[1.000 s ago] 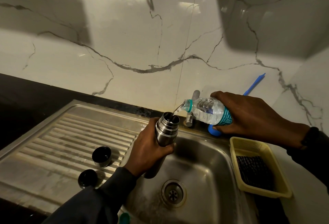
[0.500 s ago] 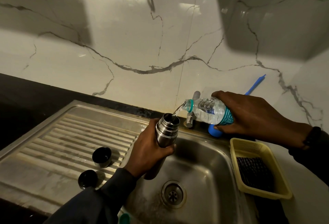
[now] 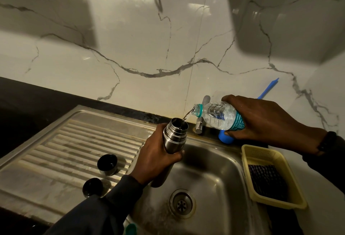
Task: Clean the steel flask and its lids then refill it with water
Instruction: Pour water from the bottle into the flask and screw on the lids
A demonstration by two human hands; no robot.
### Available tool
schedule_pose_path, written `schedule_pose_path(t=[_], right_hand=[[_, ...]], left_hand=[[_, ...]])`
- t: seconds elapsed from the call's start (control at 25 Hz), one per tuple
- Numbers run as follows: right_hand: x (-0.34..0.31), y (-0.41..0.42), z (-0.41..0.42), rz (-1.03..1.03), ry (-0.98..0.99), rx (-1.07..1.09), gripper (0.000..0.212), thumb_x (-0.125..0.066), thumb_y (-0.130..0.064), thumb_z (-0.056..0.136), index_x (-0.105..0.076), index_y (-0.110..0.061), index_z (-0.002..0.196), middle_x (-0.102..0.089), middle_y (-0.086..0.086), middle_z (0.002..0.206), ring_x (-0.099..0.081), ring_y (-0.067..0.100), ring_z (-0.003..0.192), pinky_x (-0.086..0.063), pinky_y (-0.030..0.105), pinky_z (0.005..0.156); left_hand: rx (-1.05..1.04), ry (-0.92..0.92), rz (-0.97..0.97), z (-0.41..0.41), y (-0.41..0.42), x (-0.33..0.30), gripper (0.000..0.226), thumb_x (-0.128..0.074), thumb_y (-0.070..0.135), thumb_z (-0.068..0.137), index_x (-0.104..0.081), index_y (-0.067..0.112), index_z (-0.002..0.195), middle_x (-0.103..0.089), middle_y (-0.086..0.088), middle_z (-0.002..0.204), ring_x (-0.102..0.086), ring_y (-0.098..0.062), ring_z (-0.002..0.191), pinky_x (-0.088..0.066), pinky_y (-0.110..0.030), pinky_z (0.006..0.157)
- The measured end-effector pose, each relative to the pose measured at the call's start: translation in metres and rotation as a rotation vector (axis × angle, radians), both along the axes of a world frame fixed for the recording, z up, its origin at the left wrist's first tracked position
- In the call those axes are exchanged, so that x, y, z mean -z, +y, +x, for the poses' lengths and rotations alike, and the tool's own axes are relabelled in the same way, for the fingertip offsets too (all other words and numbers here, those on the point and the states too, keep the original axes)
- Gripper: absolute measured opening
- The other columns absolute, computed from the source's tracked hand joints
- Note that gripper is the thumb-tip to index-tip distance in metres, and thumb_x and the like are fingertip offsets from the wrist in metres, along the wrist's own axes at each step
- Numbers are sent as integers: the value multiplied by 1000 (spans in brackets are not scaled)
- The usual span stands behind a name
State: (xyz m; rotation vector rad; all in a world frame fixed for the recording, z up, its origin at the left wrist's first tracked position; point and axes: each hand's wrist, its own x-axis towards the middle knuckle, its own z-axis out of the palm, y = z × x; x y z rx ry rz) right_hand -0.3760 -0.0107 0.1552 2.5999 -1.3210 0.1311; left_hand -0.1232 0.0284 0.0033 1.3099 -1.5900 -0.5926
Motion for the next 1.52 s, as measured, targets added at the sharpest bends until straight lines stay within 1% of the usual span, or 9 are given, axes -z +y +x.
schedule_pose_path(t=[0.2, 0.36, 0.52, 0.68, 0.84, 1.0, 1.24, 1.44, 1.52], right_hand=[[1, -2, 0, 4, -2, -14, 76, -62, -65, 71, -37, -31, 134, -61, -10, 106, -48, 3, 78, -43, 23, 65], [1, -3, -1, -1, 4, -8, 73, -65, -63, 72, -37, -32, 132, -61, -11, 106, -54, 6, 81, -46, 25, 67], [-1, -4, -2, -14, 13, -2, 73, -66, -62, 72, -35, -34, 132, -61, -11, 106, -47, 3, 77, -42, 23, 65], [-3, -3, -2, -4, 25, 12, 73, -67, -60, 72, -36, -33, 132, -61, -10, 107, -57, 9, 84, -49, 29, 69], [-5, -4, -2, -7, 25, 2, 73, -67, -59, 72, -37, -31, 131, -62, -9, 105, -57, 10, 81, -51, 31, 68], [-7, -4, -3, -19, 40, -14, 71, -68, -58, 71, -38, -31, 129, -62, -9, 103, -57, 10, 79, -50, 31, 65], [-9, -3, -2, -17, 48, -16, 73, -69, -57, 70, -37, -31, 130, -62, -8, 104, -58, 13, 81, -51, 34, 67], [-10, -5, -2, -20, 66, -7, 75, -70, -56, 71, -36, -30, 132, -62, -7, 105, -59, 14, 83, -52, 36, 70], [-11, -5, -3, -23, 74, -8, 75, -69, -56, 70, -36, -31, 131, -62, -8, 104, -59, 13, 82, -51, 33, 68]], left_hand=[[-3, -12, 2, 0, 0, 0, 70, -87, 26, 71, -43, 36, 125, -63, 15, 110, -61, 5, 97, -46, -6, 76], [4, -13, -1, 0, -2, 2, 70, -87, 26, 71, -43, 35, 125, -63, 15, 110, -61, 4, 97, -48, -9, 77], [5, -18, -8, 2, -4, 4, 70, -86, 28, 71, -44, 34, 126, -64, 13, 110, -62, 2, 97, -49, -13, 78], [0, -25, -8, 1, -4, 7, 70, -86, 30, 71, -44, 33, 127, -64, 13, 111, -63, 0, 97, -53, -20, 81], [3, -27, -2, 0, -4, 8, 70, -86, 29, 72, -41, 37, 125, -63, 14, 111, -62, 3, 96, -48, -12, 78], [2, -25, -2, 0, -3, 9, 69, -86, 30, 72, -41, 39, 123, -63, 13, 111, -62, 1, 96, -49, -16, 79], [-6, -16, -4, 1, -3, 9, 69, -85, 32, 71, -41, 39, 124, -64, 13, 111, -63, 0, 96, -54, -23, 81], [-16, -21, -5, 1, -2, 9, 70, -86, 31, 71, -41, 39, 124, -64, 13, 110, -63, 1, 96, -51, -19, 79], [-14, -23, 0, 1, -2, 9, 69, -86, 30, 71, -41, 39, 123, -64, 14, 110, -63, 1, 95, -49, -16, 78]])
